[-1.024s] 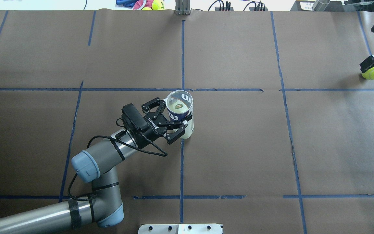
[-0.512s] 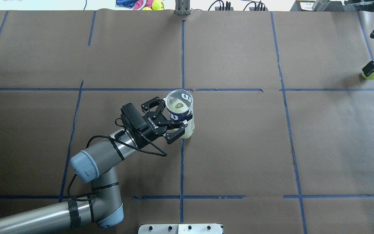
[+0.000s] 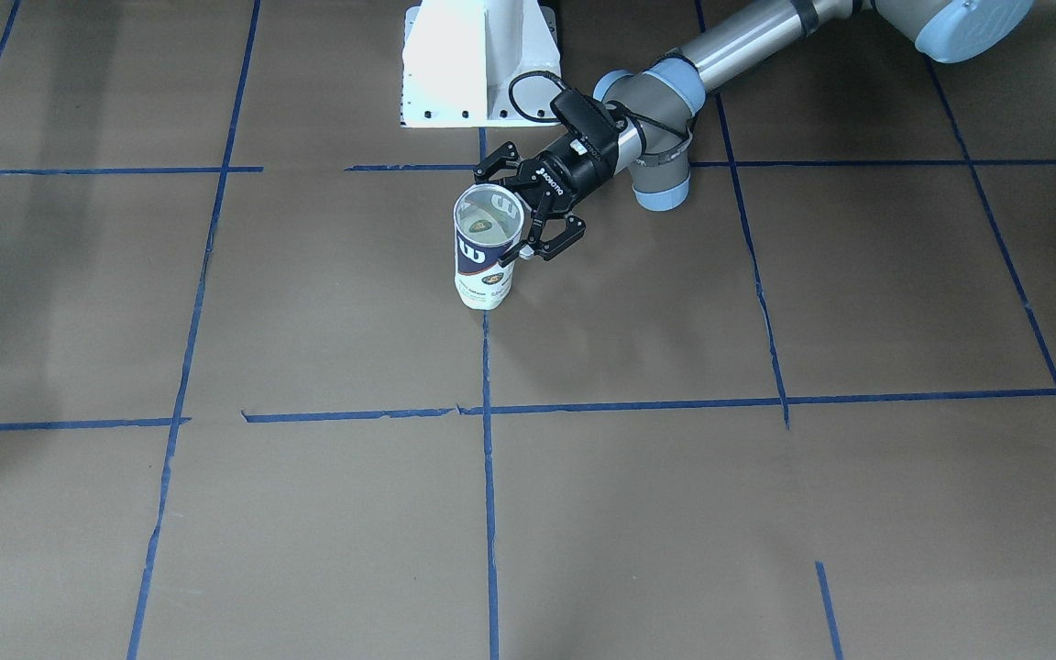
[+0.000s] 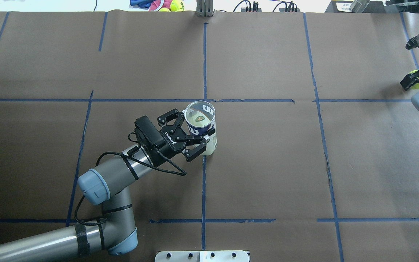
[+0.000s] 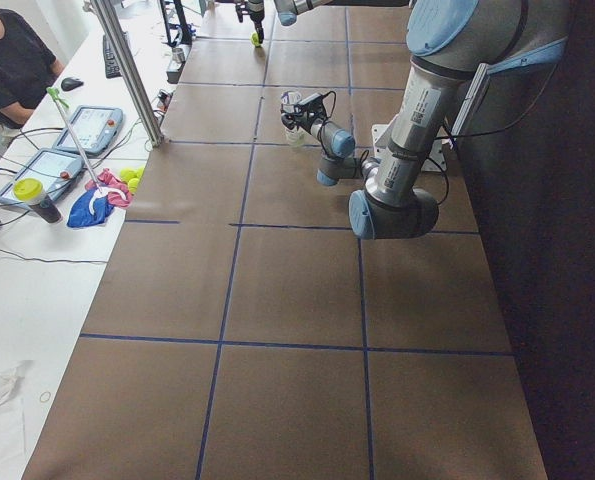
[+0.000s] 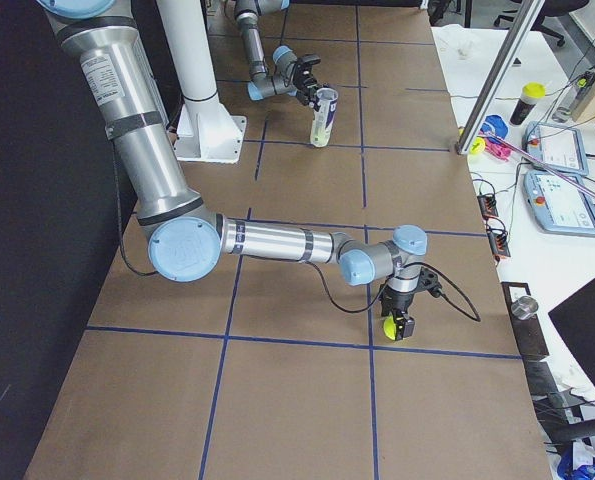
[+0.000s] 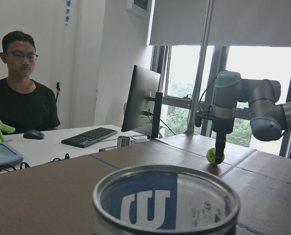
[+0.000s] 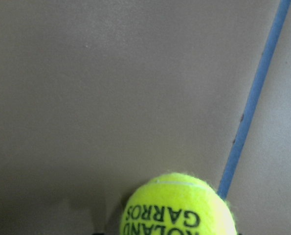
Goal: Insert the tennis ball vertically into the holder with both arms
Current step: 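Grasp the second tennis ball with the right gripper and lift it, then carry the second ball over the can and drop it in with the right gripper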
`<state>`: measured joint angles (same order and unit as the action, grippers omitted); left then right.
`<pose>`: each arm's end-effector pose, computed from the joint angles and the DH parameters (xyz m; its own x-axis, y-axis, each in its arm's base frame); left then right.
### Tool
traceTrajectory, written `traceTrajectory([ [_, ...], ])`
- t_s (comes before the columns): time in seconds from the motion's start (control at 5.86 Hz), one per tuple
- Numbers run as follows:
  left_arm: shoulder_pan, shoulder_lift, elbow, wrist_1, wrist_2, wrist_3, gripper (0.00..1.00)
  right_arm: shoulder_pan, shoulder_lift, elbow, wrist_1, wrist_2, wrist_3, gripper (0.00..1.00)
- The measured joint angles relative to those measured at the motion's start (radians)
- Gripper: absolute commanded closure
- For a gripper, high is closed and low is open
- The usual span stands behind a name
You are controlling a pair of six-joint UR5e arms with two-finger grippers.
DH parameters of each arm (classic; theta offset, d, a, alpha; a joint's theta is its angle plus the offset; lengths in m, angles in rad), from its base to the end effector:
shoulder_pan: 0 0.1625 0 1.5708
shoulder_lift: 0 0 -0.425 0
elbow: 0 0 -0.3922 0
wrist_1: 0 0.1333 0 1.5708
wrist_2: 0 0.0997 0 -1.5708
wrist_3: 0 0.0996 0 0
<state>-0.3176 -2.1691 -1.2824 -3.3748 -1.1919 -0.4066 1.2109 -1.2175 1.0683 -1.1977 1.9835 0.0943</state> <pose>0.5554 -0.3617 0.2609 0.3486 0.7837 -0.5142 0.6846 0.1617 0.7107 -0.1424 -0.6434 0.6864 0.8547 -0.3182 0.4102 0.2641 0.9467 0.1842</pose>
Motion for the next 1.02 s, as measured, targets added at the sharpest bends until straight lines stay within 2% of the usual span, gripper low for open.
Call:
traceTrajectory([
  [0.17, 0.000, 0.001, 0.000, 0.000, 0.000, 0.000, 0.20, 0.002, 0.002, 0.006, 0.000, 0.001, -0.014, 1.00],
  [0.34, 0.000, 0.003, 0.000, 0.000, 0.000, 0.000, 0.20, 0.012, -0.003, 0.091, -0.017, 0.031, -0.036, 1.00],
  [0.51, 0.001, 0.006, 0.001, 0.000, 0.000, 0.000, 0.20, 0.017, -0.015, 0.276, -0.117, 0.091, -0.013, 1.00],
  [0.68, 0.001, 0.007, 0.001, 0.000, 0.000, 0.000, 0.20, -0.029, -0.014, 0.578, -0.348, 0.161, 0.141, 1.00],
  [0.85, 0.001, 0.007, 0.001, 0.000, 0.000, 0.000, 0.20, -0.137, 0.034, 0.819, -0.522, 0.195, 0.404, 1.00],
  [1.02, 0.002, 0.007, 0.001, 0.000, 0.000, 0.000, 0.20, -0.271, 0.160, 0.951, -0.596, 0.205, 0.763, 1.00],
])
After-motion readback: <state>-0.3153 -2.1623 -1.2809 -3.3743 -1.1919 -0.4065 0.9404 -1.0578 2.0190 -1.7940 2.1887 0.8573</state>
